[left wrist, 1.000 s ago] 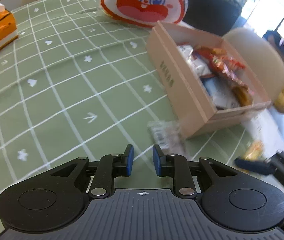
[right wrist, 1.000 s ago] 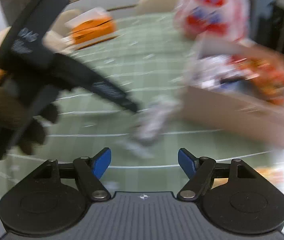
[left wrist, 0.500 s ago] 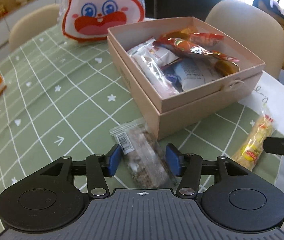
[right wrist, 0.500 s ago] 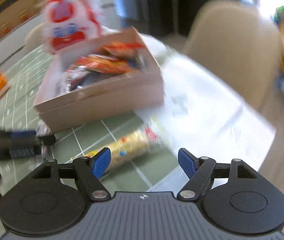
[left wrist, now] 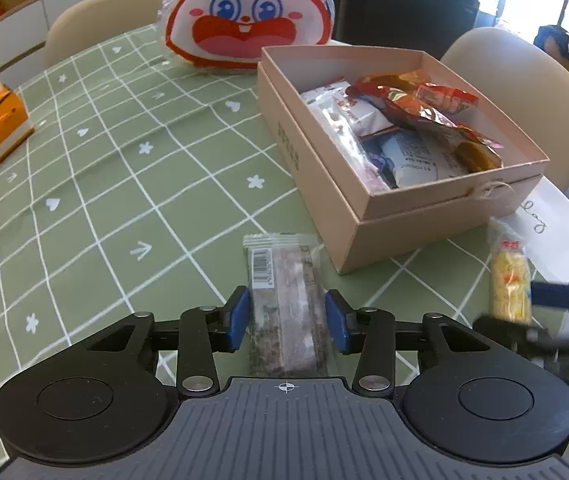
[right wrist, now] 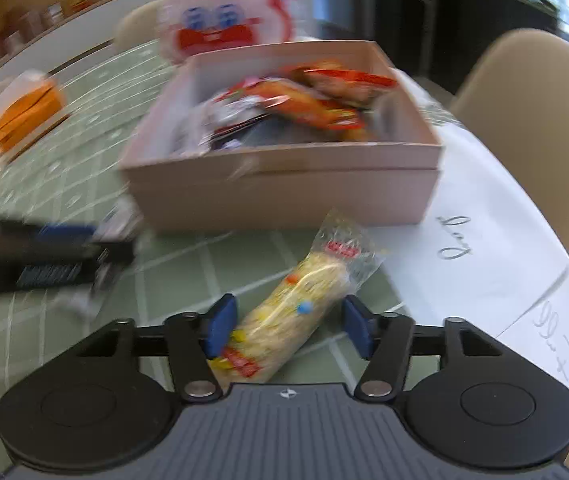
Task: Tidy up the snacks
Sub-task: 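Grasp brown-filled packet with left tool while right tool grasps yellow bread-stick packet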
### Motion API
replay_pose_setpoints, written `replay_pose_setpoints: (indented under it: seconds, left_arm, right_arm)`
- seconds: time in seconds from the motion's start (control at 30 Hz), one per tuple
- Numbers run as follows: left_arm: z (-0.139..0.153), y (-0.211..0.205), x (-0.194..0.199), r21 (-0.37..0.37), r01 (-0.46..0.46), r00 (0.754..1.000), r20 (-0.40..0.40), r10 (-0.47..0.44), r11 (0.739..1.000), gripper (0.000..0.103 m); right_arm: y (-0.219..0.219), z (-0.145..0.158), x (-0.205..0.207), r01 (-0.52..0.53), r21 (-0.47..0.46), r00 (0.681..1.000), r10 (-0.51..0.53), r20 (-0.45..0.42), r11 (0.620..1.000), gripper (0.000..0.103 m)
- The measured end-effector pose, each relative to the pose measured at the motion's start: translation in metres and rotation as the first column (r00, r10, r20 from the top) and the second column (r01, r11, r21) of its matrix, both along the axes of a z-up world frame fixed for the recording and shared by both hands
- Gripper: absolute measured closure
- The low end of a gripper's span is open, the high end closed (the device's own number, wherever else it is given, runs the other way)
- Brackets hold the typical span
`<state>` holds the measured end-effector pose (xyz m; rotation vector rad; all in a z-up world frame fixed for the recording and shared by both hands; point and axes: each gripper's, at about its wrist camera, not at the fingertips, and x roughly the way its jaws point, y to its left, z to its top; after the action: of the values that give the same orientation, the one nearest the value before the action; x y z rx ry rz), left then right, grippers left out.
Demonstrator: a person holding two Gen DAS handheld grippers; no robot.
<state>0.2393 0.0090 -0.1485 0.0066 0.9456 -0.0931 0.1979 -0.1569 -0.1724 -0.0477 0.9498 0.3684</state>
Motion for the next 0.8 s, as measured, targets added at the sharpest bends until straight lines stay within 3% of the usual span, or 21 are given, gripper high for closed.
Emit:
replay_pose_setpoints:
  seconds: [0.2,0.47,0.73,0.8]
  left_arm:
    - [0.003,0.004,-0.029,-0.072,0.023,0.999,-0.036,-0.026,0.997,0.06]
    - [0.003,0.005,-0.077,-0.132,0.01,0.997,-0.078,-0.021,0.991,0.06]
    - [0.003,-0.01,-0.077,-0.072,-0.019,0.996,-0.087,0.012,0.997,0.056]
    - [0.003,-0.012,-0.078,-0.056,-0.018,0.996,-0.084,0.013,0.998,0.056]
  right_arm:
    - [-0.007,-0.002,-0.035,-0.105,-0.059,0.992,0.109,0.067,0.993,0.054]
    - [-0.034,0.002,-0.047,-0.088,-0.004,0.996,0.088,0.028,0.996,0.054]
    - [-0.022,-0.003,-0.021,-0.027,0.035,0.999,0.026,0.039,0.999,0.053]
    - [-0.014,-0.002,-0.025,-0.052,0.004,0.997,0.052,0.048,0.999,0.061]
